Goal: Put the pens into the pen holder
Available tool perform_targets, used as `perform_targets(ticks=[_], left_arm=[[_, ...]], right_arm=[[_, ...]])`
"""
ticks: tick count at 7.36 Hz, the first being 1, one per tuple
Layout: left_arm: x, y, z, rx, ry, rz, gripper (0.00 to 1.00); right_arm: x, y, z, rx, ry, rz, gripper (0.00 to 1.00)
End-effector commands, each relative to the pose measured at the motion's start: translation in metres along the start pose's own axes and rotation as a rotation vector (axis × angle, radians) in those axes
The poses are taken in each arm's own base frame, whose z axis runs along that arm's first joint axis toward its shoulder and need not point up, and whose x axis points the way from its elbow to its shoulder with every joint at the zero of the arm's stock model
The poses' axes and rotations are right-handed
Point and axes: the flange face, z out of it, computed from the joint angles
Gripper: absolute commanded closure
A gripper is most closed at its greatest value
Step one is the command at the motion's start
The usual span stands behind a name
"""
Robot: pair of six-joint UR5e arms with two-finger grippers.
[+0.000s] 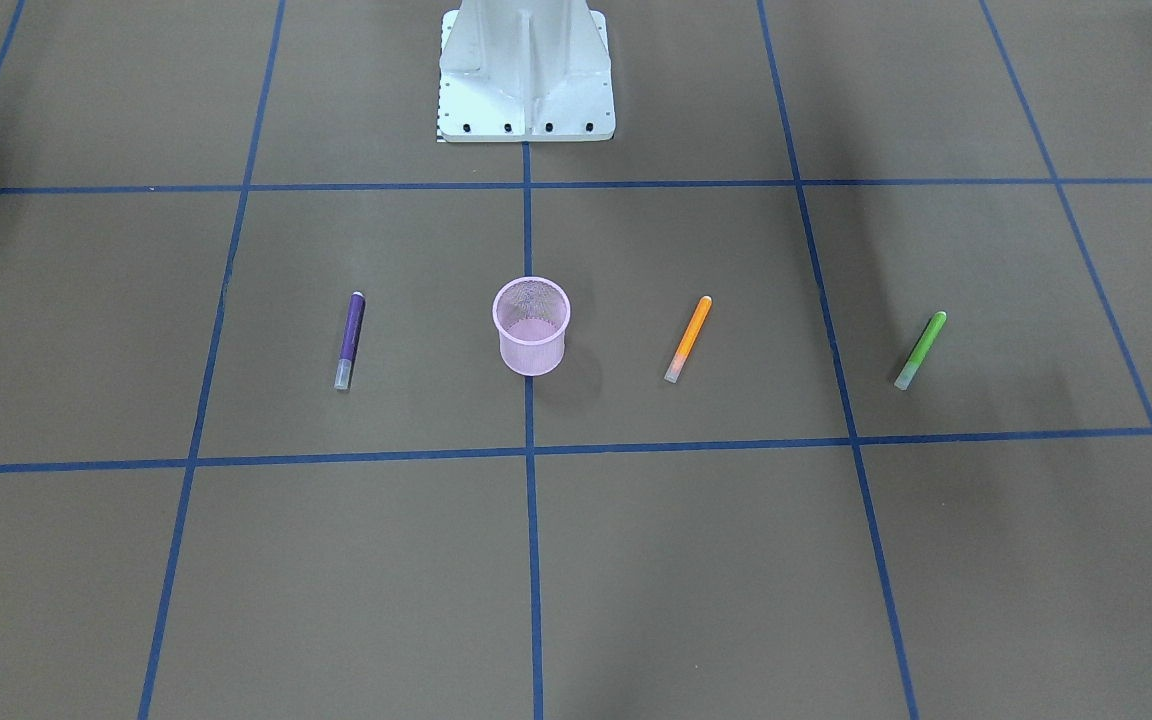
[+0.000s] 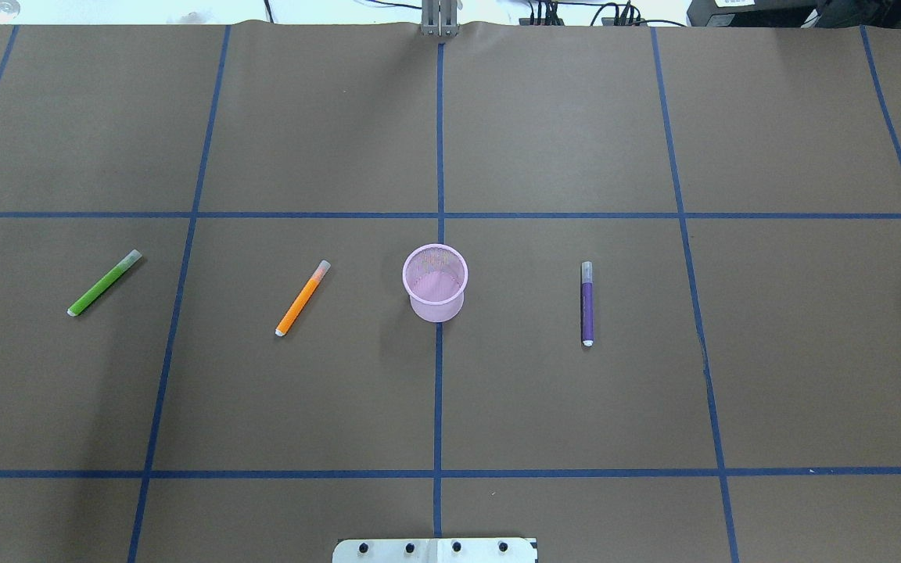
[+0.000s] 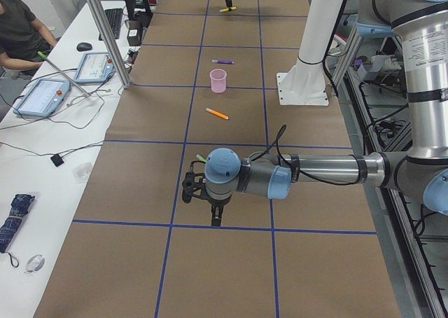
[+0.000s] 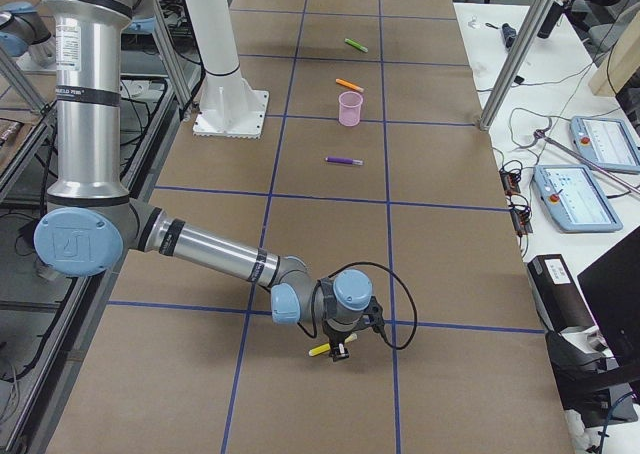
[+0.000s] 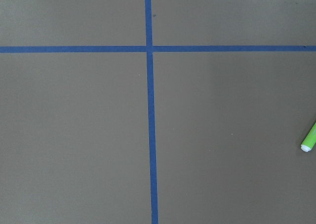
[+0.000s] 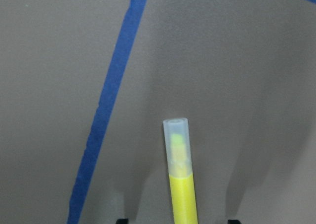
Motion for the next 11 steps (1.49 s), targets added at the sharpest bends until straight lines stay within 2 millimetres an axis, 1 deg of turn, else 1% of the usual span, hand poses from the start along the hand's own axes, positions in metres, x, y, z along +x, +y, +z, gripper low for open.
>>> perform_targets(ticks=[1, 2, 3, 4, 5, 6, 7, 8, 9, 10, 11], left_arm=[[0.001, 0.0, -0.001, 0.001, 0.0, 0.001, 0.0], [0.0, 0.001, 0.0, 0.0, 0.0, 0.0, 0.0], [0.001, 0.001, 0.0, 0.001, 0.0, 0.001, 0.0], [0.001, 0.0, -0.001, 0.002, 0.0, 0.002, 0.0], [0.001, 0.001, 0.0, 0.001, 0.0, 0.001, 0.0], [0.001, 0.0, -0.001, 0.002, 0.0, 0.002, 0.0], [0.001, 0.0, -0.001, 0.001, 0.0, 0.001, 0.0], [0.005, -0.002, -0.004, 0.008, 0.001, 0.009, 0.0], [0.009, -0.003, -0.007, 0.014, 0.003, 0.016, 0.0], [0.009, -0.005, -0.007, 0.016, 0.003, 0.021, 0.0], [0.012, -0.007, -0.009, 0.044, 0.005, 0.057, 0.0]], right_arm=[[0.001, -0.001, 0.001, -0.002, 0.0, 0.004, 0.36], [0.002, 0.0, 0.002, -0.004, 0.0, 0.004, 0.43], [0.002, -0.001, 0.002, -0.004, 0.0, 0.006, 0.59], [0.002, -0.001, 0.003, -0.006, 0.0, 0.005, 0.83], [0.002, -0.001, 0.003, -0.006, 0.0, 0.004, 0.88], [0.0, -0.007, 0.0, 0.0, -0.001, 0.002, 1.0], [-0.003, -0.014, -0.004, 0.008, -0.003, 0.0, 1.0], [-0.016, -0.031, -0.018, 0.042, -0.034, -0.014, 1.0], [-0.044, -0.052, -0.053, 0.115, -0.041, 0.052, 1.0], [-0.078, -0.074, -0.097, 0.223, -0.036, 0.122, 1.0], [-0.101, -0.084, -0.125, 0.335, -0.061, 0.186, 1.0]])
